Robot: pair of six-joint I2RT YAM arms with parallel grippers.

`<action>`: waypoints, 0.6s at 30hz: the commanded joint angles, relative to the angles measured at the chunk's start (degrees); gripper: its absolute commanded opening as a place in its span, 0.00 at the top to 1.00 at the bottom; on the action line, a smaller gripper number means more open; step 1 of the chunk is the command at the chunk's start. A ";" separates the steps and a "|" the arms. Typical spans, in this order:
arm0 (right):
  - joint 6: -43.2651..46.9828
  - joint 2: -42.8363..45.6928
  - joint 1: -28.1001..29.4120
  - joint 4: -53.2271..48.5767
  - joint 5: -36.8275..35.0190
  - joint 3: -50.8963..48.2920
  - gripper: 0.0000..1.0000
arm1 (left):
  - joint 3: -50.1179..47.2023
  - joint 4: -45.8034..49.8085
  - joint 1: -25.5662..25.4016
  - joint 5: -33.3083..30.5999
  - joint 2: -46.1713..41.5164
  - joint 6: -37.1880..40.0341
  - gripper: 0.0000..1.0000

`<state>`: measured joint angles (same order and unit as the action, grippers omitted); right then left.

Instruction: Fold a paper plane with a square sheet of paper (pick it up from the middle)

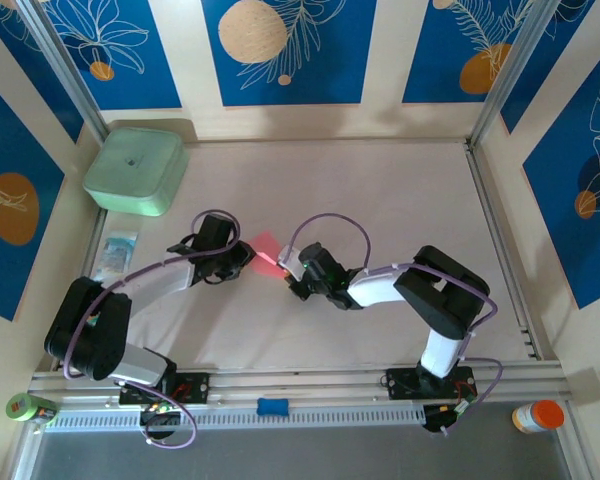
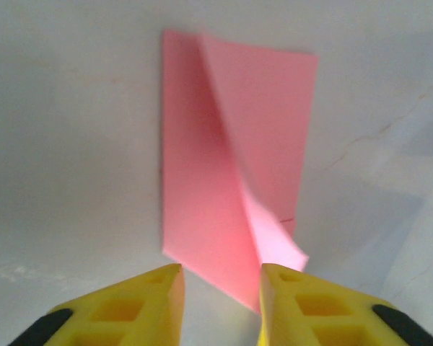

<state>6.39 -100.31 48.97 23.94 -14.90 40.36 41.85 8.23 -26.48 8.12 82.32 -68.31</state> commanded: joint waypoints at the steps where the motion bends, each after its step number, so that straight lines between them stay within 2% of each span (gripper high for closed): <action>1: -1.71 1.88 -0.76 -0.53 4.08 -0.12 0.91 | -2.45 -5.34 -0.13 3.83 0.64 0.23 0.73; 6: -2.17 2.12 -1.27 -1.40 5.29 0.07 0.91 | -1.95 -10.40 -0.57 7.23 4.89 0.51 0.77; 18: -1.92 2.17 -1.46 -2.49 6.02 0.35 0.91 | 1.46 -12.44 -0.77 9.63 12.83 1.49 0.78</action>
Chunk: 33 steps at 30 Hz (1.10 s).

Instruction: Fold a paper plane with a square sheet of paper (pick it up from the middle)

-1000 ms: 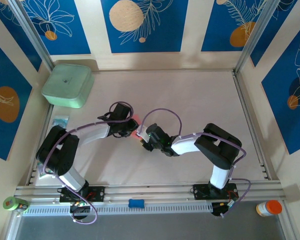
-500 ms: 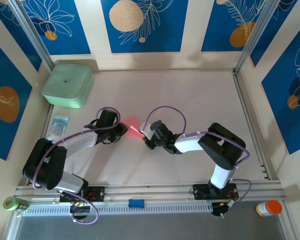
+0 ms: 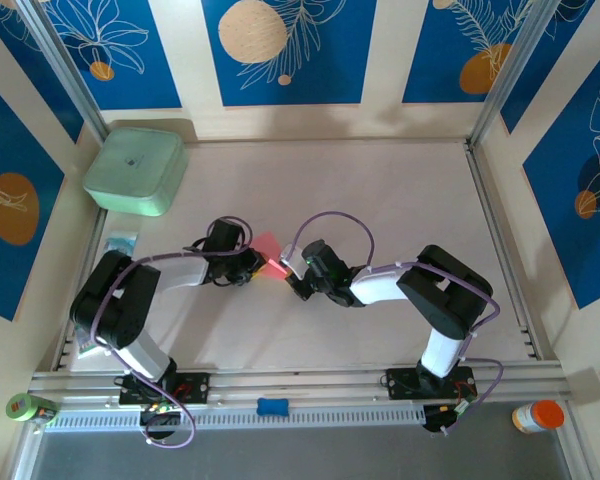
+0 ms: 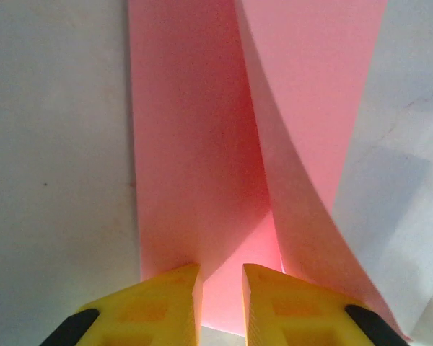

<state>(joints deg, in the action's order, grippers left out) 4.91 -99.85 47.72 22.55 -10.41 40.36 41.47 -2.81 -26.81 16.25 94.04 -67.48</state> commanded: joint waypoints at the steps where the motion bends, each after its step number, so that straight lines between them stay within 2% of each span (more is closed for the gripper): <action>1: -0.36 1.63 -0.20 -1.36 1.45 0.49 0.90 | 2.09 -0.72 -0.36 1.42 1.35 0.85 0.78; 10: 0.02 0.72 -0.18 -2.78 -0.18 2.60 0.77 | 2.12 4.27 -0.47 0.18 1.50 1.06 0.77; 15: 0.37 0.20 -0.18 -3.28 0.52 3.22 0.73 | 2.65 4.90 -0.59 0.19 1.48 1.54 0.76; 24: 0.58 -1.14 0.00 -4.23 0.92 3.92 0.73 | 2.81 4.96 -0.60 0.36 1.46 1.65 0.74; 33: 0.63 -2.07 0.00 -4.93 1.54 4.53 0.82 | 3.00 5.26 -0.61 0.27 1.50 1.73 0.74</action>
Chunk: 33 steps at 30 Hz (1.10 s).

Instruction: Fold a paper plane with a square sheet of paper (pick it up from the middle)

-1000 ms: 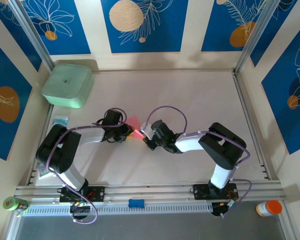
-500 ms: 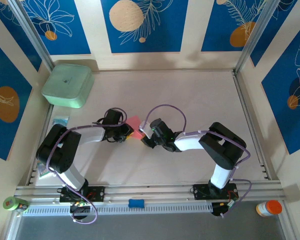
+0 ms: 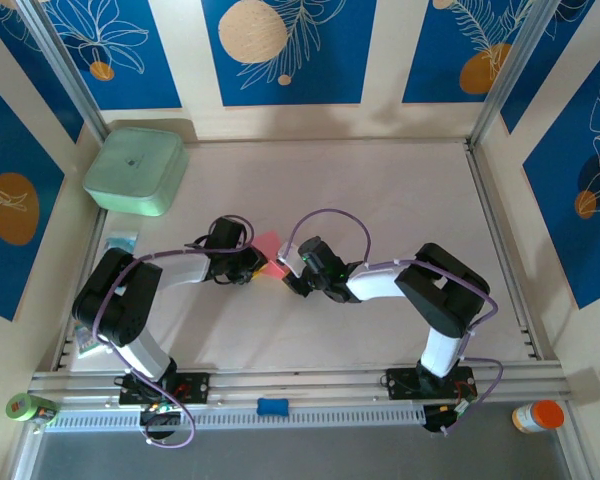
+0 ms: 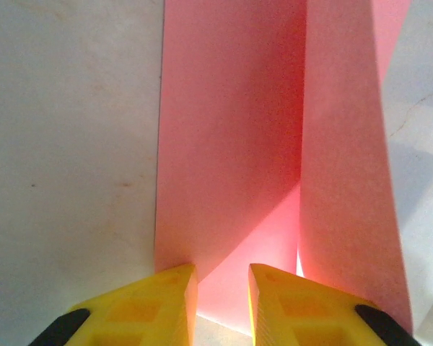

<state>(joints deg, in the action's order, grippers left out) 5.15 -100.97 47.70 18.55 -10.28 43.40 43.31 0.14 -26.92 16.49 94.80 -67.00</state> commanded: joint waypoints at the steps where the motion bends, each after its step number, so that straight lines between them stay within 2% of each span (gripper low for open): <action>1: 0.39 -0.98 0.06 -1.05 1.38 1.53 0.82 | 1.16 2.36 -0.50 -0.07 0.67 1.26 0.74; 9: -0.38 -1.36 -0.55 -1.67 1.89 1.72 0.83 | 1.30 2.94 -0.49 -0.32 0.51 1.52 0.74; 19: -1.57 -0.87 -1.67 -2.79 4.74 2.13 0.95 | 1.73 3.89 -0.50 -0.67 -0.04 2.18 0.74; 27: -6.83 -0.22 -4.12 -3.99 12.86 2.38 0.99 | 2.95 6.62 -0.50 -2.34 -3.11 4.20 0.74; 33: -11.55 -0.21 -6.27 -5.29 18.53 3.01 1.00 | 2.01 3.76 -0.48 -1.35 -4.27 4.30 0.73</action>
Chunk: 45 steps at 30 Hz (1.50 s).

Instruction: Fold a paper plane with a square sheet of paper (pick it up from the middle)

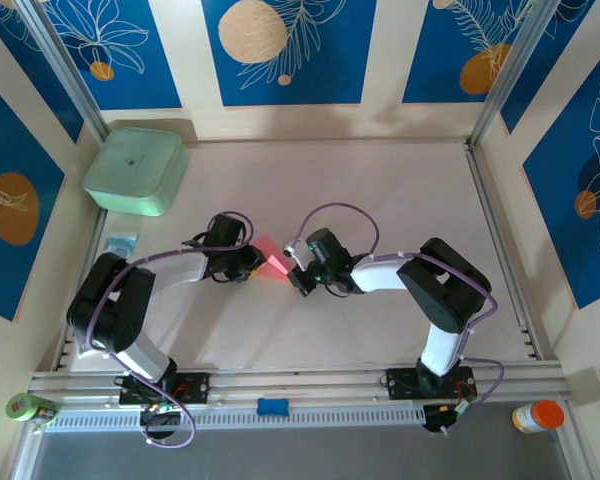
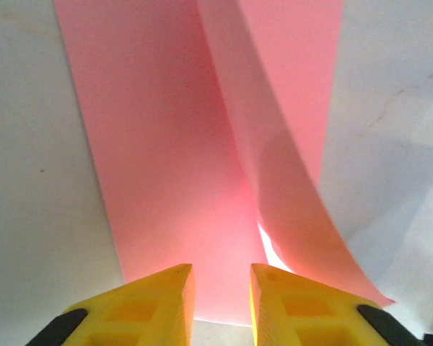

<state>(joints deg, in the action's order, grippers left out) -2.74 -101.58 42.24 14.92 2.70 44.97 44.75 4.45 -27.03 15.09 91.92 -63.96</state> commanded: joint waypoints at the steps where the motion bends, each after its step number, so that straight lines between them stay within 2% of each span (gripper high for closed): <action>1: -4.19 0.38 -1.00 -1.94 6.17 1.57 1.00 | 0.23 -1.42 -0.40 0.47 -1.39 1.14 0.73; 18: -13.64 -3.11 -4.54 -10.04 16.80 7.35 1.00 | -2.44 -10.07 -0.60 4.26 1.15 0.51 0.72; 26: -17.97 -5.44 -6.52 -10.99 22.20 9.08 1.00 | -4.54 -14.01 -0.75 5.98 1.85 0.93 0.65; 37: -20.36 -7.09 -8.05 -11.25 25.29 9.75 1.00 | -3.82 -13.40 -1.10 6.55 3.92 1.82 0.60; 45: -20.91 -8.25 -8.29 -12.60 25.18 10.25 0.99 | -1.92 -6.03 -1.54 4.01 4.93 1.94 0.58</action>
<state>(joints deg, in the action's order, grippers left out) -22.98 -109.10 34.15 4.43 26.22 53.93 41.63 -6.70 -27.97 20.51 95.50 -62.89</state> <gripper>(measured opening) 0.042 0.419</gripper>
